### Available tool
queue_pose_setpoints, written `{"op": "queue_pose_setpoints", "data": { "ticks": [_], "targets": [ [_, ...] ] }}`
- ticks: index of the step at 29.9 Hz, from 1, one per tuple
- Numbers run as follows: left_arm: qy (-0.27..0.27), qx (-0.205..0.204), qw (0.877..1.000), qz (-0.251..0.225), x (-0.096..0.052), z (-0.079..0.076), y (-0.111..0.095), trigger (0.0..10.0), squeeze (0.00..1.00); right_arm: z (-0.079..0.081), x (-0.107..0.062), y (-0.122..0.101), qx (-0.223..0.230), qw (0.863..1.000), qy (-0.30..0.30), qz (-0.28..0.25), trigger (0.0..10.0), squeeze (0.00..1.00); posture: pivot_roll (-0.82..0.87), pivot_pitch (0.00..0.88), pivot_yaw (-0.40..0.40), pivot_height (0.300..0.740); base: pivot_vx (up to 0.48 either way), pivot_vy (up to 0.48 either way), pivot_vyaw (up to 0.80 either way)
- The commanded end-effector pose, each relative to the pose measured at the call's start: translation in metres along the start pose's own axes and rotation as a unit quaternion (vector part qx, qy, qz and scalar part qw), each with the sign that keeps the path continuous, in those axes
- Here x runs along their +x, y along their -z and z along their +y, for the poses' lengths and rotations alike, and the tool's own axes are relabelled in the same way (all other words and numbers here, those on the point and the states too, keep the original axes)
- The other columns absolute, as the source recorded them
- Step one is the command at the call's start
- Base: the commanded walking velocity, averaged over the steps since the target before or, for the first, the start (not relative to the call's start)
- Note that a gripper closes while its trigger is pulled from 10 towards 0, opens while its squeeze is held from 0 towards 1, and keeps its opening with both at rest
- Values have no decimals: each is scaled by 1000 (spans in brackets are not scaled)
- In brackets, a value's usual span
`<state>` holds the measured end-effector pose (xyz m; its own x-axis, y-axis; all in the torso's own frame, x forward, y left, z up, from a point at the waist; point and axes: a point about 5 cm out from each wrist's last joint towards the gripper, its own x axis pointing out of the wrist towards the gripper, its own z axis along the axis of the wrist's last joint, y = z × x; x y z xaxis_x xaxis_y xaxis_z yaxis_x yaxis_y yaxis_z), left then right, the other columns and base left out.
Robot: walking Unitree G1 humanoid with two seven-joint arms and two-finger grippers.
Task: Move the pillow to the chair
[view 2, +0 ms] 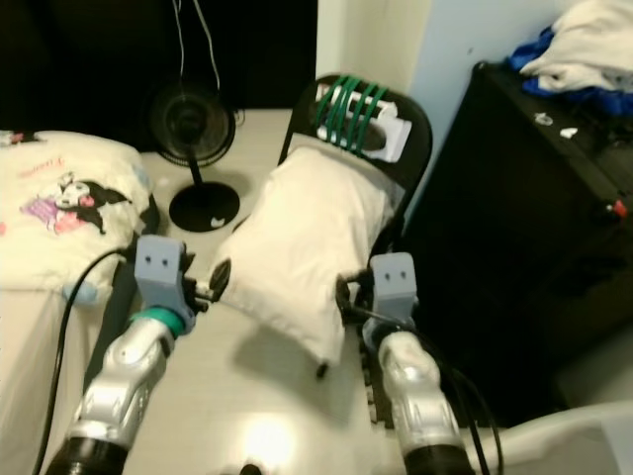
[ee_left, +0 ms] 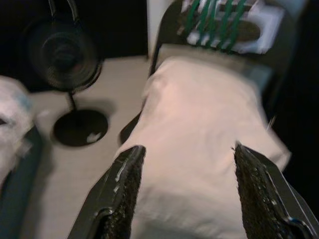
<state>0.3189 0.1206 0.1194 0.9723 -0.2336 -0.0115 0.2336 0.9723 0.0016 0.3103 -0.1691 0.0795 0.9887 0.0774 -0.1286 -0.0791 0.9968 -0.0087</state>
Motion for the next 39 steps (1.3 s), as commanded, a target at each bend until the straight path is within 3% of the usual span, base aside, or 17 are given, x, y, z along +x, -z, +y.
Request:
{"op": "queue_pose_setpoints", "data": {
  "ticks": [1, 6, 20, 39],
  "targets": [
    [-8, 4, 1000, 17, -4, 5, 8, 10000, 0, 5, -1, 4, 7, 1000, -5, 5, 10000, 0, 6, 0, 35, 740, 0, 0, 800],
    [-9, 5, 1000, 15, -2, 5, 7, 10000, 0, 6, -1, 4, 7, 1000, -5, 6, 10000, 0, 6, 0, 35, 740, 0, 0, 800],
    [-8, -11, 1000, 24, 0, 5, 9, 10000, 0, 8, -5, 7, 35, 999, 11, 6, 10000, 0, -3, 0, 94, 740, 0, 0, 0],
    [-13, -13, 999, 44, -7, 8, 19, 10000, 0, 12, -7, 14, 54, 998, 18, 10, 10000, 0, 29, 6, 92, 740, 0, 17, 0]
  ]
}}
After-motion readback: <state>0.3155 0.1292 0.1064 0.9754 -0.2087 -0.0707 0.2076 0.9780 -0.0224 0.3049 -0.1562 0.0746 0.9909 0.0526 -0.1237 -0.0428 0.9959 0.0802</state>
